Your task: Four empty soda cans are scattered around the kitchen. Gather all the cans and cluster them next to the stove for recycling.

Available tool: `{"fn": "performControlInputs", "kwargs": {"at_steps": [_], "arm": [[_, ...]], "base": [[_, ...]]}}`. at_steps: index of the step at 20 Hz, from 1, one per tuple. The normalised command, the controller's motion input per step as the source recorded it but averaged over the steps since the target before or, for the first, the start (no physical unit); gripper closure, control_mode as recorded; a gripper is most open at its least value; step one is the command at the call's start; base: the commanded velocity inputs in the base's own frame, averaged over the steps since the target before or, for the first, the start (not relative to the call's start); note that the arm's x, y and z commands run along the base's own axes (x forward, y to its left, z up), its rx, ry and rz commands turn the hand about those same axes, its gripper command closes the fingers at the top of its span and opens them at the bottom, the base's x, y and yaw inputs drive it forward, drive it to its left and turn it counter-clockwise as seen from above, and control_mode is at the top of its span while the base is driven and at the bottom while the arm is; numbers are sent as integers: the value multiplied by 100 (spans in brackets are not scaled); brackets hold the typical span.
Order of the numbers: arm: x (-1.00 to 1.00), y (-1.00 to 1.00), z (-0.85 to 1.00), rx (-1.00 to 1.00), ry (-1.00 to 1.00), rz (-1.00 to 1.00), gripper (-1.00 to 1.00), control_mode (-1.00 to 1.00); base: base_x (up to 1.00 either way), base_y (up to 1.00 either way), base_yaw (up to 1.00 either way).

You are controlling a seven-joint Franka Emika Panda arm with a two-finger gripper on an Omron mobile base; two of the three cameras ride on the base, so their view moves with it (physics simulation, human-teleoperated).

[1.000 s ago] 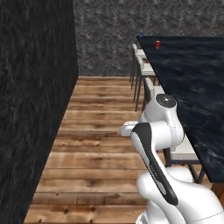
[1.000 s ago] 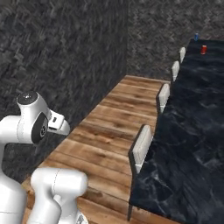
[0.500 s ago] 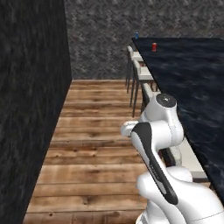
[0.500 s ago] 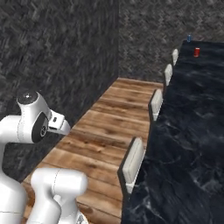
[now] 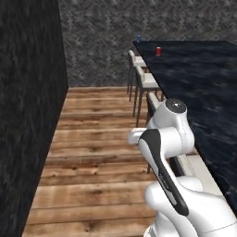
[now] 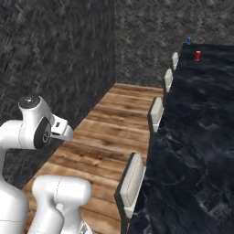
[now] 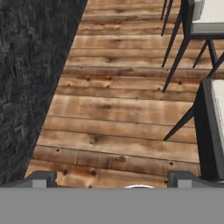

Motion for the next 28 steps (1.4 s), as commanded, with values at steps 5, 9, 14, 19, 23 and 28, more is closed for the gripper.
{"fn": "performControlInputs", "kwargs": {"at_steps": [5, 9, 14, 19, 23, 28], "arm": [[0, 0, 0, 0, 0, 0, -100, 100], [0, 0, 0, 0, 0, 0, -100, 100], [0, 0, 0, 0, 0, 0, -100, 100], [0, 0, 0, 0, 0, 0, -100, 100], [0, 0, 0, 0, 0, 0, -100, 100], [0, 0, 0, 0, 0, 0, -100, 100]], "base": [[48, 42, -11], [60, 30, -14], [63, 21, -11], [56, 6, -6], [48, 0, -6], [42, 0, -6]]}}
